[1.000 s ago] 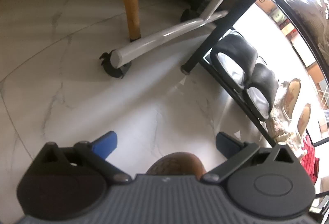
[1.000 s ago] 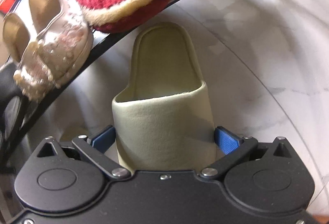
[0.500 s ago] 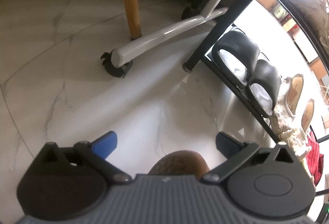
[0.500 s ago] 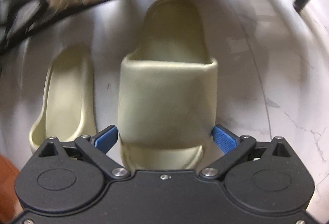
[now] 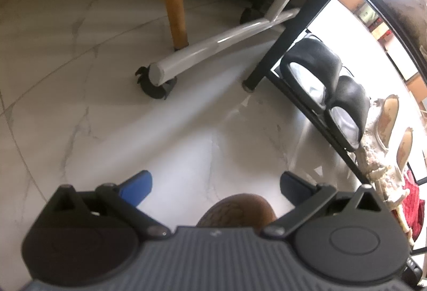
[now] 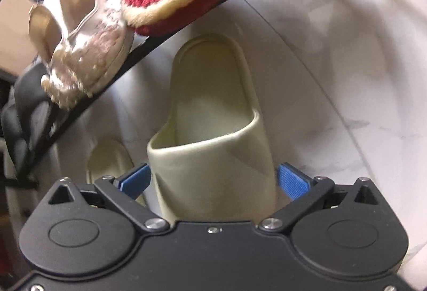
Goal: Organize scattered shoes
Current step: 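Lower the cream slide upright beside the other slide with the right gripper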
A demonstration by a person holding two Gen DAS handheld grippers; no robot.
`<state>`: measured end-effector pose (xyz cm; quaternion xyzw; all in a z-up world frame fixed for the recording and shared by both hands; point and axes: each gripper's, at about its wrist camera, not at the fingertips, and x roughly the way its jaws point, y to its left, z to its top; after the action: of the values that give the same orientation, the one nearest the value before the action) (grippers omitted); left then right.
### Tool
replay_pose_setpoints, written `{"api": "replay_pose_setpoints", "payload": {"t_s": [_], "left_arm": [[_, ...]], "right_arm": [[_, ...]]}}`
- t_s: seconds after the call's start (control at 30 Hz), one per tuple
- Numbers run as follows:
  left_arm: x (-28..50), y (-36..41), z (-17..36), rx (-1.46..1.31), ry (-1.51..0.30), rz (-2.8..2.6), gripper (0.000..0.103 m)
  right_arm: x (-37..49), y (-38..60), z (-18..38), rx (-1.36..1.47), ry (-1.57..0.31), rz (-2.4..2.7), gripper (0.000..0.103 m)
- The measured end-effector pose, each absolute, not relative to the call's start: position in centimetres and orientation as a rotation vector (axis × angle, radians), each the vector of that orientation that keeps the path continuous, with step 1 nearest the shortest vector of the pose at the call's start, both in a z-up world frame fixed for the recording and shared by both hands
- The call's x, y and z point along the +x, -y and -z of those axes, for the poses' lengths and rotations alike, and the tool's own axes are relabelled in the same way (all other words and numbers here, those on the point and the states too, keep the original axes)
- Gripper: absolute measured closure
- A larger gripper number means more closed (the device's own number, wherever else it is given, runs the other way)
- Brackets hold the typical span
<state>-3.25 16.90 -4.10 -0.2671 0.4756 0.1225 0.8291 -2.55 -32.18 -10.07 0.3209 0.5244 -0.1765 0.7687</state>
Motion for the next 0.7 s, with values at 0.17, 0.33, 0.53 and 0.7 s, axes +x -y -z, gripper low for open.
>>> {"api": "replay_pose_setpoints", "payload": {"t_s": [0.17,0.33,0.53,0.7], "left_arm": [[-3.1,-16.4,4.0,-0.531,-1.015,-0.262,0.001],[-3.2,-16.2,4.0,-0.508,-1.01,-0.28,0.001],[-3.4,-16.2,3.7,-0.499,-0.981,-0.304,0.001],[-3.6,-16.3,3.4,-0.494,-0.965,-0.315,0.001]], "right_arm": [[-1.7,30.6,10.8,0.604,-1.111,0.411,0.0],[-1.3,29.4,11.1,0.491,-1.084,0.406,0.0],[-1.3,29.9,11.4,0.494,-1.127,0.322,0.0],[-2.1,29.5,11.4,0.453,-1.204,0.202,0.0]]}}
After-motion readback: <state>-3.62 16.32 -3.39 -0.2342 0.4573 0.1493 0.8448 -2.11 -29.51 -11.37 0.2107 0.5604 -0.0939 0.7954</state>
